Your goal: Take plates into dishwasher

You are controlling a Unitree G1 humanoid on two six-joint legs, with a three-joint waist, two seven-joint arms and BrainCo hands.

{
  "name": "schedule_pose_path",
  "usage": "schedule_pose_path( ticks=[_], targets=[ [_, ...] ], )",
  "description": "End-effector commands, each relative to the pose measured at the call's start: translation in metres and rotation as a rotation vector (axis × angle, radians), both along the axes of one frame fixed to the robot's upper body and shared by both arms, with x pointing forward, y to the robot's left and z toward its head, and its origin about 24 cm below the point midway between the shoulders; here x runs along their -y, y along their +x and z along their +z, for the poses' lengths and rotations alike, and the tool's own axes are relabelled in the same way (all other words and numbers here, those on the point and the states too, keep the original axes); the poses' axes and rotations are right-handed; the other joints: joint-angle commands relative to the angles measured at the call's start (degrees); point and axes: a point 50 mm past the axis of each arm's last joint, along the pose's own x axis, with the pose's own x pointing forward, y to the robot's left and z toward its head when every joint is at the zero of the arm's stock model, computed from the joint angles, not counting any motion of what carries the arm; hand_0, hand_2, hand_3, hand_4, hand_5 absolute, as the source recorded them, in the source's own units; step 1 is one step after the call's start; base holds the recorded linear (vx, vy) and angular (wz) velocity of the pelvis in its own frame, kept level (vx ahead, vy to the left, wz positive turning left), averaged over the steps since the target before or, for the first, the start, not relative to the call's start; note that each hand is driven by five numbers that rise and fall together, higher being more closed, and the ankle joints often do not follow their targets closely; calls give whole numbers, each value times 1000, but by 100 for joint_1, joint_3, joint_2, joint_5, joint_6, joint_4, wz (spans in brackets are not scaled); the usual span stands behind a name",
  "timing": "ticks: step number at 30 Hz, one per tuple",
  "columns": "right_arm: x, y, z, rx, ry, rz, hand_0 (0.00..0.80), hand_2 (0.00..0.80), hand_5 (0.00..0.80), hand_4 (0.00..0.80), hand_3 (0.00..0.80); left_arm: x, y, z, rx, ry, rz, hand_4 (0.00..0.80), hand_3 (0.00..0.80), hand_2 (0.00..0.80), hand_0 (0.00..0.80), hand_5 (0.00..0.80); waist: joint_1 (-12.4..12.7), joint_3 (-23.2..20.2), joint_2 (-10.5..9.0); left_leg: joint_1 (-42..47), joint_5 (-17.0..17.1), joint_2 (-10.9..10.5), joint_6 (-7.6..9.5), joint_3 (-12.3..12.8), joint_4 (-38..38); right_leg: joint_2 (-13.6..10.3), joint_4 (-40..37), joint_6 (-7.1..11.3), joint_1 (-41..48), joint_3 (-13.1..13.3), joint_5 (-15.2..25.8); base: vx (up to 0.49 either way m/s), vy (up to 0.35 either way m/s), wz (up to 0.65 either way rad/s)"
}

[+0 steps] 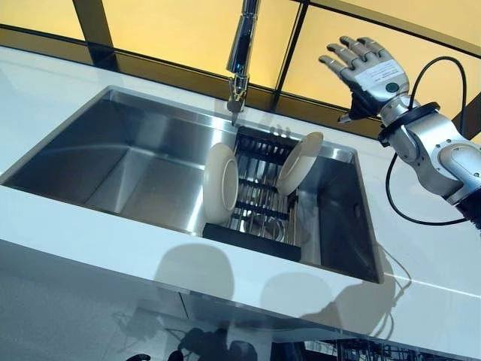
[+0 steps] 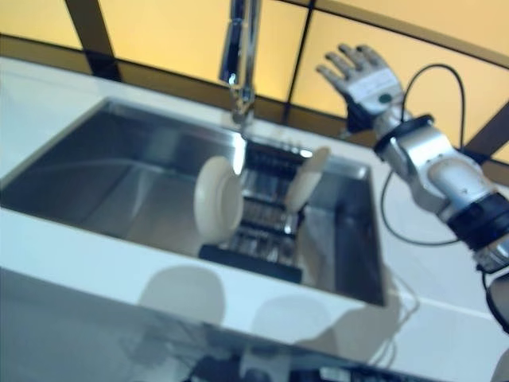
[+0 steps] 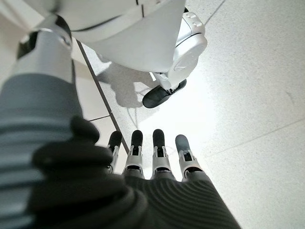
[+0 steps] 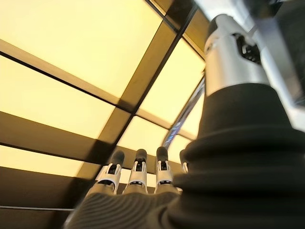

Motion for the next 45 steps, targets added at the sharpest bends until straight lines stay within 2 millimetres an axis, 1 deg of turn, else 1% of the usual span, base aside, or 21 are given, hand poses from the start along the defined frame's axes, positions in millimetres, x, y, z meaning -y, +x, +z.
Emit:
schedule_pose_path(
  ticks=[1, 9, 11, 21, 29, 36, 38, 40, 42, 43, 45],
  targets=[
    [10, -7, 21, 58, -138, -64, 0, 0, 0, 0, 0, -8, 3, 5, 3, 23, -30, 0, 0, 0, 0, 0, 152, -38, -365, 93, -397, 29, 238, -132, -25, -253, -13, 648, 9, 53, 279, 0, 0, 0],
    [16, -5, 11, 5, -219, -88, 0, 0, 0, 0, 0, -11, 0, 5, 1, 30, -34, 0, 0, 0, 0, 0, 160, -77, -400, 79, -406, 32, 231, -127, -25, -233, -13, 643, 3, 42, 273, 0, 0, 0],
    [19, -5, 6, -10, -238, -87, 0, 0, 0, 0, 0, -11, -2, 5, -1, 29, -34, 0, 0, 0, 0, 0, 143, -102, -399, 79, -408, 33, 224, -111, -25, -231, -13, 643, -3, 49, 268, 0, 0, 0],
    [20, -2, -8, -79, -310, -102, 0, 0, 0, 0, 0, -11, -4, 4, -2, 26, -23, 0, 0, 0, 0, 0, 128, -126, -386, 100, -403, 32, 217, -87, -25, -224, -13, 627, 23, 73, 252, 0, 0, 0],
    [22, 0, -14, -104, -310, -100, 0, 0, 0, 0, 0, -12, -5, 3, -2, 35, -22, 0, 0, 0, 0, 0, 120, -116, -435, 99, -402, 57, 212, -66, -25, -207, -13, 619, 23, 87, 250, 0, 0, 0],
    [20, -1, -18, -113, -289, -70, 0, 0, 0, 0, 0, -11, -4, 3, 12, 21, -12, 0, 0, 0, 0, 0, 112, -88, -396, 98, -398, 42, 216, -78, -25, -210, -13, 613, 16, 110, 248, 0, 0, 0],
    [18, -1, -20, -117, -286, -65, 0, 0, 0, 0, 0, -9, -2, 3, 29, 11, 12, 0, 0, 0, 0, 0, 118, -67, -385, 95, -395, 40, 217, -84, -25, -212, -13, 611, 16, 113, 251, 0, 0, 0],
    [18, -1, -21, -119, -274, -63, 0, 0, 0, 0, 0, -10, -2, 4, 57, -19, 93, 0, 0, 0, 0, 0, 141, -43, -381, 73, -390, 41, 217, -99, -25, -212, -13, 611, 6, 113, 251, 0, 0, 0],
    [19, -1, -22, -116, -269, -63, 0, 0, 0, 0, 0, -9, -1, 4, 98, -65, 202, 0, 0, 0, 0, 0, 157, -12, -384, 47, -380, 44, 212, -114, -25, -214, -13, 609, -9, 98, 259, -5, -16, 0],
    [22, -2, -24, -116, -261, -65, 0, 0, 0, 0, 0, -10, -1, 4, 134, -101, 297, 0, 0, 0, 0, 0, 175, 15, -387, 19, -370, 47, 205, -128, -25, -219, -13, 607, -21, 79, 261, -9, -30, 0],
    [24, -2, -27, -118, -254, -72, 0, 0, 0, 0, 0, -11, -1, 5, 182, -155, 420, 0, 0, 0, 0, 0, 203, 61, -398, -13, -359, 45, 196, -147, -25, -228, -13, 604, -34, 45, 269, -5, -36, 0]
  ],
)
